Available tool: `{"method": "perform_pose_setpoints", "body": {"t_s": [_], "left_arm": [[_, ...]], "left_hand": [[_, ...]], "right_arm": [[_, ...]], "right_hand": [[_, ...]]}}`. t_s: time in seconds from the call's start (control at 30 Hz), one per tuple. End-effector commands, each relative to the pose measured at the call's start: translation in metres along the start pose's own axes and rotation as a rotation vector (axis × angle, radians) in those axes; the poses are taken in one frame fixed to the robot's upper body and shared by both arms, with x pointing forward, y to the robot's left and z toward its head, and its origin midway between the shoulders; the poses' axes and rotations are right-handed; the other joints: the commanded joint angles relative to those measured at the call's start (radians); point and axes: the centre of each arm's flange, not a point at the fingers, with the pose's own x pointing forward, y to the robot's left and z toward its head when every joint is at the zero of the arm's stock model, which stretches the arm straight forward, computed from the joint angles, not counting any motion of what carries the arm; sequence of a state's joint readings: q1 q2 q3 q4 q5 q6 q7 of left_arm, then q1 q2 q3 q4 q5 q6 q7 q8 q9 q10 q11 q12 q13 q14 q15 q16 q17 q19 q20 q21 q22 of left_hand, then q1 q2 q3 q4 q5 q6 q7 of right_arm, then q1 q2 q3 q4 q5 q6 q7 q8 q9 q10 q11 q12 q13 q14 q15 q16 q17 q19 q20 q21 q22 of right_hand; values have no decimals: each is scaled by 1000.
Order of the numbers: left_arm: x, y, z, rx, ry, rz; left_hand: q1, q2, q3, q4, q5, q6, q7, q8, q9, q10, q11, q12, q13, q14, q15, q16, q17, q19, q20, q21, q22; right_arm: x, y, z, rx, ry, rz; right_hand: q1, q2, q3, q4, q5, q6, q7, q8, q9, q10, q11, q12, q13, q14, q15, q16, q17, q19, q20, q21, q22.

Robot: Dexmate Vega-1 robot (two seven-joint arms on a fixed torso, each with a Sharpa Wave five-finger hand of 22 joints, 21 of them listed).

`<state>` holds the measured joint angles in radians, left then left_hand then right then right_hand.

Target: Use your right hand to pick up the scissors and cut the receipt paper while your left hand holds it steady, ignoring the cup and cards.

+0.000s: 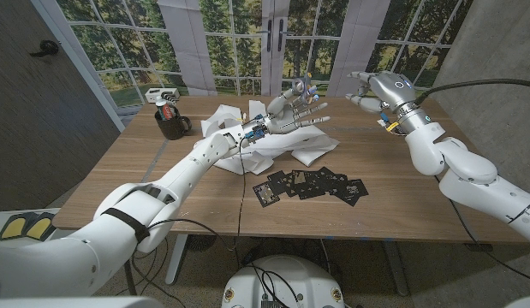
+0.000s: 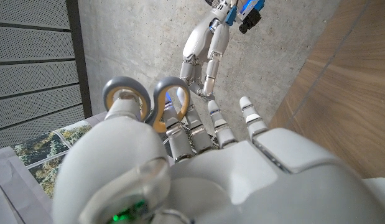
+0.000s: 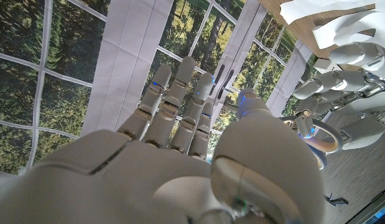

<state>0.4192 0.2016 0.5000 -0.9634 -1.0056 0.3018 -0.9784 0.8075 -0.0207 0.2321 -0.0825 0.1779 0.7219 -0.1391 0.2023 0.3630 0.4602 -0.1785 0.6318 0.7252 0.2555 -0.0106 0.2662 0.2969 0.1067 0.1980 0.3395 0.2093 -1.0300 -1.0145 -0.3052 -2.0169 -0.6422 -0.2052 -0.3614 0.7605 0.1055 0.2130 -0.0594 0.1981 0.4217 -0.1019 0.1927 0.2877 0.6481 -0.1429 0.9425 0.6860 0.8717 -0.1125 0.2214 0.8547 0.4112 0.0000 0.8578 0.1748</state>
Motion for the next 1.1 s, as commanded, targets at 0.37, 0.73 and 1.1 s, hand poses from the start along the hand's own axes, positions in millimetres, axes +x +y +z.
{"method": "perform_pose_setpoints", "body": {"t_s": [0.37, 0.73, 1.1], "left_arm": [[-4, 5, 5, 114, 11, 46], [-5, 13, 2, 129, 20, 70], [1, 17, 2, 130, 20, 52]], "left_hand": [[-78, -76, -70, 16, 40, 10, -6, -3, -37, 23, -35, -29, -4, -18, 9, -14, -11, -9, -2, -8, -2], [-108, -109, -117, 27, 83, -101, 6, -26, -78, -46, -31, -81, -4, -53, 45, -29, -20, -24, 9, -21, -2], [-122, -99, -145, 40, 111, -151, -37, -12, -119, -158, 18, -165, -20, -99, 73, -38, -28, -35, 15, -33, -2]], "right_arm": [[5, 1, 4, -9, -7, 4], [7, 5, 6, -12, -13, 3], [7, 4, 5, -18, -12, -6]], "right_hand": [[-12, 0, 5, -15, 0, 10, 0, 4, -2, -1, -2, 15, 0, -1, -107, -5, 2, 8, 1, -11, 2], [-17, 2, 8, -20, -1, 10, -1, 4, -4, -3, -5, 18, -7, -1, -107, -4, 3, 9, 3, -19, 3], [-23, 2, 11, -26, -1, 12, -4, 4, -6, -3, -4, 29, -7, 1, -107, -5, 3, 14, 6, -26, 3]]}}
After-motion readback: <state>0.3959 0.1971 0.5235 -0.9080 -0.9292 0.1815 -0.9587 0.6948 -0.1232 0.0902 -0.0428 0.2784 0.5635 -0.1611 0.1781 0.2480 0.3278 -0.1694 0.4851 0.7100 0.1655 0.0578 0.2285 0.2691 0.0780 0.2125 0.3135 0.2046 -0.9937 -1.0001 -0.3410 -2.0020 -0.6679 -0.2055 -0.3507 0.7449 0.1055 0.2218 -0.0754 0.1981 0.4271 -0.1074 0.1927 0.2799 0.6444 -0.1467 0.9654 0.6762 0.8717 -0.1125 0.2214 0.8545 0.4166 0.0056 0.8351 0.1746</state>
